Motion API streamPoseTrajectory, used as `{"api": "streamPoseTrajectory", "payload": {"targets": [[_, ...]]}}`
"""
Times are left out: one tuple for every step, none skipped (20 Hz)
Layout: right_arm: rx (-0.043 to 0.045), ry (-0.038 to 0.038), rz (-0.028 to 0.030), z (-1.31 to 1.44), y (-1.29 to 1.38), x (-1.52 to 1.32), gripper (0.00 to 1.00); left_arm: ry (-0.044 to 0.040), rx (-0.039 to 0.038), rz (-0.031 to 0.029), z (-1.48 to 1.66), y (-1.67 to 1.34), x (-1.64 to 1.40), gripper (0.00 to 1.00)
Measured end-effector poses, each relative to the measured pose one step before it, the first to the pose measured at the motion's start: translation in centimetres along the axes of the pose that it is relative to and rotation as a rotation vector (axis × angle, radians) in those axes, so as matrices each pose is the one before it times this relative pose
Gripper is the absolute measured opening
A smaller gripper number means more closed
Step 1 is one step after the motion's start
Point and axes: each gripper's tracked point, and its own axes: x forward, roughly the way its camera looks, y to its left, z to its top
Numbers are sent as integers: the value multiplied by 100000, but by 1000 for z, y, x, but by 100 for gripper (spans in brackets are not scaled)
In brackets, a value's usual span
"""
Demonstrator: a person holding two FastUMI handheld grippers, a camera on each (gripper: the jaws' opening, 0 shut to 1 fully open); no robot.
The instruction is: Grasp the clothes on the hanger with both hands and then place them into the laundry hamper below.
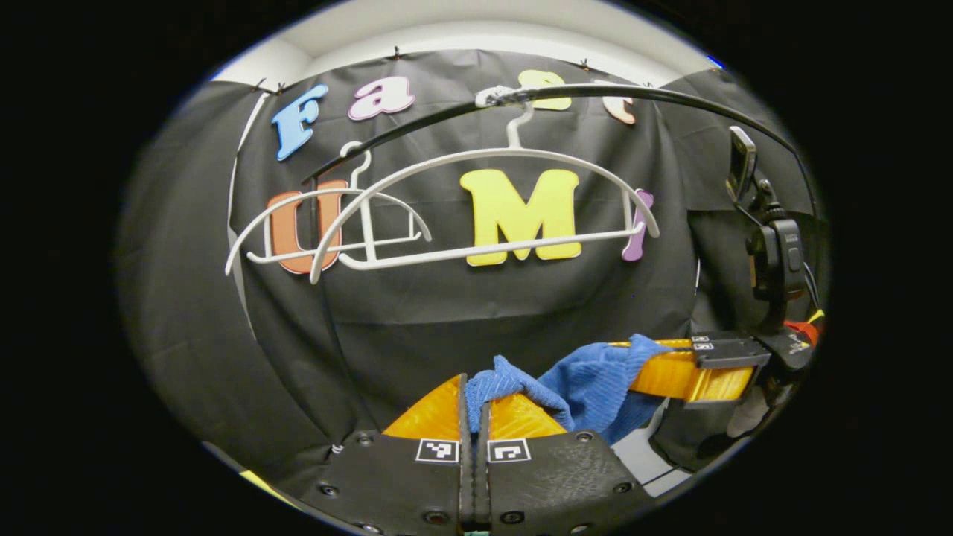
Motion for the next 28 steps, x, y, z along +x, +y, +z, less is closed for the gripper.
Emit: {"api": "streamPoseTrajectory", "payload": {"targets": [[125,677,1331,-435,768,249,5,-168,317,-124,-299,-105,-311,0],[-178,693,493,-824,623,148,5,510,-284,1065,-599,182,-362,4],[-257,1176,241,-834,377,33,5,532,-1700,328,-884,71,-417,4],[838,1941,703,-1318,361,-197,5,1324,-1755,136,-1068,112,-179,0],[914,2262,301,-1268,169,-88,5,2010,-688,576,-1203,121,-264,4],[478,2224,-481,-1479,-85,143,5,1794,-75,733,-1293,243,-100,0],[-12,2207,-517,-1424,-199,262,5,1770,-427,359,-1497,-70,-165,4],[484,2555,-547,-1531,-306,294,5,1409,-748,-264,-1480,-8,-8,4],[608,2641,-998,-1264,15,660,5,1697,-1003,-41,-1529,31,141,0],[644,2516,-652,-1259,-101,319,5,1064,-1502,-633,-1418,29,33,0],[589,2409,-1126,-1199,-317,391,5,1290,-1679,-61,-1392,96,224,0],[1189,3216,-651,-1611,-458,635,5,2507,-1809,-56,-1639,-19,155,5],[417,3082,-1188,-1263,-455,750,5,2403,-1613,275,-1631,53,411,4],[-898,2986,-1394,-1361,-493,624,5,2866,-1758,232,-1669,124,291,0],[-904,2976,-2146,-1308,-676,699,5,3153,-1814,616,-1648,290,579,0],[-598,3589,-2564,-1553,-510,624,5,3614,-2041,690,-1751,266,522,0],[-110,2967,-2590,-1179,-657,651,5,4098,-2449,1146,-1700,264,440,0],[401,3087,-1946,-1265,-319,797,5,3400,-1569,1850,-1649,377,522,0],[-87,2706,-1683,-774,-531,957,5,3462,-846,983,-1372,376,767,0],[-755,3684,-2693,-1297,-163,794,5,3585,-593,536,-1410,112,571,0],[-404,3431,-1721,-962,-226,569,5,3970,46,185,-1387,-191,554,0],[584,3975,-2496,-1164,-549,701,5,3528,-239,441,-1161,-549,527,0],[1462,4060,-2467,-864,-670,708,5,4575,-1358,754,-1410,152,362,0],[2638,3099,-651,-631,-127,759,6,3527,-2122,196,-1143,-77,20,0],[2329,2436,-268,-415,-264,678,6,2583,-1921,897,-866,161,115,5],[993,1368,-724,-113,-321,75,6,1970,-845,1525,-741,444,-13,1],[-191,250,-387,184,-129,35,6,1006,89,1016,-354,281,26,0],[-1314,-271,-377,130,27,138,6,69,1125,425,-259,140,61,1]]}}
